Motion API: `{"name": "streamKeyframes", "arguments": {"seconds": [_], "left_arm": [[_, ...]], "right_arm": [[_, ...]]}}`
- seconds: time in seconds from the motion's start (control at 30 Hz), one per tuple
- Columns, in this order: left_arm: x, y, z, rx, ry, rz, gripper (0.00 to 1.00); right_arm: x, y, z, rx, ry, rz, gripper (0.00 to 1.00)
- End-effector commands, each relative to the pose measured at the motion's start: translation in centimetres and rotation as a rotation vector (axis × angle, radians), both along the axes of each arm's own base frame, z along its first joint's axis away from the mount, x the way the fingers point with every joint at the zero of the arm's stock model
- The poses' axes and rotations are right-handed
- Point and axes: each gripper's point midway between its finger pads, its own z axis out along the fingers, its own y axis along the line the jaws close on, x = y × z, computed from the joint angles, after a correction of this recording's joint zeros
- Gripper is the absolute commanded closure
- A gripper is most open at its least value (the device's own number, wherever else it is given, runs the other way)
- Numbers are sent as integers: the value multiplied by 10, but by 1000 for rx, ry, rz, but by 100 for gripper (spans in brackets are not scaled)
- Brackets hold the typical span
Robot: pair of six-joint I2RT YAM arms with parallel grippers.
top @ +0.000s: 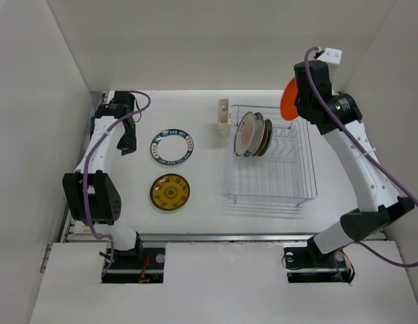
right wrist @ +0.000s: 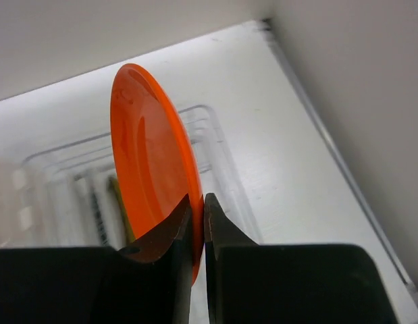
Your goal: Unload the plates from the dish rack
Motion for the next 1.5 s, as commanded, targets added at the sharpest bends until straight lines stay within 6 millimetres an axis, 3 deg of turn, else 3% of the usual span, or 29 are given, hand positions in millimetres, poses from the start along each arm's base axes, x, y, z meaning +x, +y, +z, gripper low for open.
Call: {"name": "streamKeyframes", "arguments": {"seconds": [0.0, 0.03, 0.07, 0.1, 0.13, 0.17, 0.2, 0.23, 0.27, 0.33, 0.37, 0.43, 0.63, 0.73, 0.77, 0.8, 0.87, 1.0, 1.23, 1.4, 1.43, 1.47], "left_arm": [[0, -2, 22, -12, -56, -2, 2], [0, -2, 22, -12, -56, -2, 2], [0, -2, 22, -12, -56, -2, 2], [0, -2, 22, -12, -56, -2, 2], [-2, -2, 22, -11, -46, -2, 2], [-2, -2, 22, -11, -46, -2, 2], [-2, -2, 22, -11, -46, -2, 2], [-4, -1, 26, -12, -62, -2, 2], [-4, -1, 23, -12, -57, -2, 0], [-7, 1, 27, -12, -79, 7, 0], [-9, 2, 23, -12, -66, 7, 0], [-12, 5, 21, -11, -57, 18, 0], [-18, 9, 21, -2, -57, 30, 0], [-16, 9, 22, -2, -67, 30, 0], [-16, 9, 22, -2, -67, 30, 0], [-16, 9, 22, -2, -67, 30, 0], [-16, 9, 19, -2, -57, 30, 0], [-18, 9, 19, -2, -48, 30, 0], [-18, 9, 19, -2, -48, 30, 0], [-18, 9, 19, -2, -48, 30, 0], [-18, 9, 19, -2, -48, 30, 0], [-18, 9, 21, -2, -57, 30, 0]], "right_arm": [[-20, 79, -2, 46, 37, 276, 100], [-18, 113, 1, 103, 2, 399, 100], [-21, 147, -8, 138, 17, 534, 100], [-44, 205, -32, 240, 90, 782, 100], [-62, 261, -28, 353, 70, 1003, 100], [-55, 269, -35, 376, 53, 999, 100], [-64, 293, -43, 432, 68, 1081, 100], [-88, 324, -59, 502, 128, 1221, 100], [-86, 349, -69, 547, 130, 1267, 100], [-100, 379, -93, 563, 208, 1345, 100], [-94, 396, -115, 556, 255, 1345, 100], [-100, 412, -135, 580, 323, 1398, 100], [-98, 433, -209, 612, 488, 1408, 99], [-104, 434, -246, 599, 582, 1380, 74], [-104, 434, -252, 597, 594, 1375, 48], [-113, 436, -260, 578, 621, 1368, 37], [-116, 435, -269, 523, 636, 1366, 25], [-117, 438, -261, 445, 605, 1341, 9], [-114, 424, -218, 383, 500, 1333, 2], [-94, 383, -190, 352, 446, 1237, 2], [-93, 372, -158, 387, 384, 1232, 2], [-85, 361, -141, 420, 340, 1195, 2]]}}
